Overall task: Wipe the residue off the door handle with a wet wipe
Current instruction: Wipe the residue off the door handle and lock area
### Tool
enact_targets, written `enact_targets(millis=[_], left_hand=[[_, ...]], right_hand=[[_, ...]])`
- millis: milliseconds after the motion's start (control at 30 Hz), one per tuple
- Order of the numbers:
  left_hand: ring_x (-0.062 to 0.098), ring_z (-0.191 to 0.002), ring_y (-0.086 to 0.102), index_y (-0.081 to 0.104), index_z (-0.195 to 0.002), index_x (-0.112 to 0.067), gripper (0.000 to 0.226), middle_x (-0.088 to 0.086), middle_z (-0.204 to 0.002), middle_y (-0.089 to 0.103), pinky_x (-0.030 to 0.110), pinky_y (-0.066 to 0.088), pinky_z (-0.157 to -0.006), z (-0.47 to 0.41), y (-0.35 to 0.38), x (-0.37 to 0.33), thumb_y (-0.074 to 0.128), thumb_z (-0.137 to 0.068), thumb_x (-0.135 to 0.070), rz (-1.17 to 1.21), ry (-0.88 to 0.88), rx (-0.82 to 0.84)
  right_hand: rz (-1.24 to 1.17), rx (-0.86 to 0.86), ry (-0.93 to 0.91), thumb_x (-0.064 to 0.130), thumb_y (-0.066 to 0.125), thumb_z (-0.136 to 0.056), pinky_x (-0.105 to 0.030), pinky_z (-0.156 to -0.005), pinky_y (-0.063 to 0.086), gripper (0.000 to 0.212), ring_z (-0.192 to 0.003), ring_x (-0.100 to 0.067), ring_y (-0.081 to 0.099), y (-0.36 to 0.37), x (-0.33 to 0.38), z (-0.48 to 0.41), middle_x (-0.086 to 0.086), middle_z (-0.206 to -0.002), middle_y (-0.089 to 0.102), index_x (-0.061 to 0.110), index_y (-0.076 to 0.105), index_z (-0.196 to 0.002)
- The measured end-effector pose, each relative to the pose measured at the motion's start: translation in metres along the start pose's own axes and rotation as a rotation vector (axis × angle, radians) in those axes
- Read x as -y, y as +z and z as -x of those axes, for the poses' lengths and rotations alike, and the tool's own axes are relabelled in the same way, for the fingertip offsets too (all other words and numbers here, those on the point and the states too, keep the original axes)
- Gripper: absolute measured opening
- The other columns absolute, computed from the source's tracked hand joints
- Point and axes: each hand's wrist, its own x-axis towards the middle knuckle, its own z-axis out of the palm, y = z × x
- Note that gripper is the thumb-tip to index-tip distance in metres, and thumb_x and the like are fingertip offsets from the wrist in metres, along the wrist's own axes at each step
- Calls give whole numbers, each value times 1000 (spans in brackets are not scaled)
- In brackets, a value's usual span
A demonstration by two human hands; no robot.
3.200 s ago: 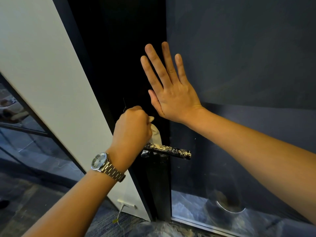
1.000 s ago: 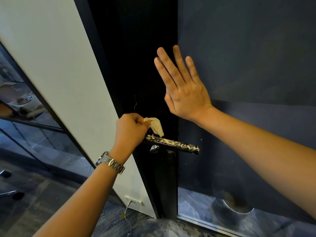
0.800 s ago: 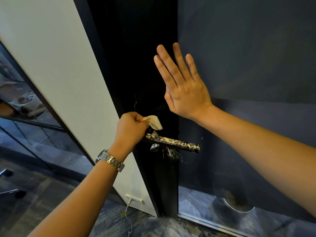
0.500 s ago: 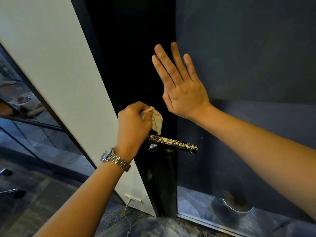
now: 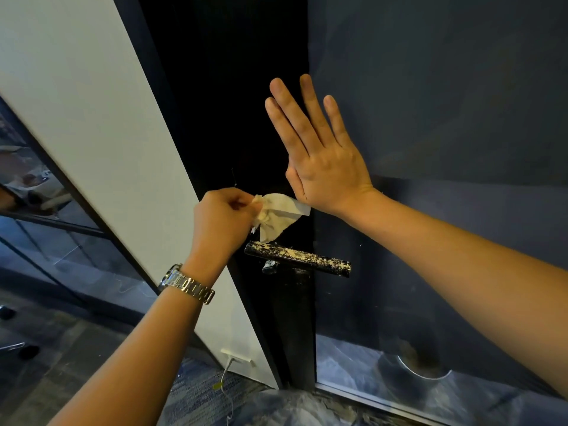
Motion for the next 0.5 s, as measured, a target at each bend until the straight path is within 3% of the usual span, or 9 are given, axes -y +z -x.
enact_targets(millis=[100,200,300,500], left_hand=[[23,-73,63,61,-91,-9,11,9,-85,65,25,49,-62,3,1,2,55,-89,-18,10,-60,16],[12,-55,47,55,-94,-4,17,2,-69,51,17,38,-46,8,4,2,45,-93,-17,-113,-79,104],[8,-52,43,55,-88,-10,14,-1,-64,48,5,36,-37,11,1,-2,46,-93,-20,-177,-66,181],[6,-55,42,50,-60,-18,25,-5,-62,46,13,32,-51,2,-2,-15,66,-80,-20,-198,-26,240]], right_hand=[[1,4,1,12,43,-84,-46,-113,20,60,-137,-37,31,0,0,0,-13,-148,37,5,31,-143],[4,6,-2,11,43,-84,-45,-113,19,60,-137,-37,31,0,0,0,-14,-148,36,5,31,-143],[7,8,-2,12,44,-84,-45,-114,17,61,-137,-37,30,-1,0,1,-14,-148,36,4,30,-143],[-5,9,-2,13,43,-84,-46,-113,20,61,-137,-38,31,-1,0,0,-14,-148,37,4,30,-143]])
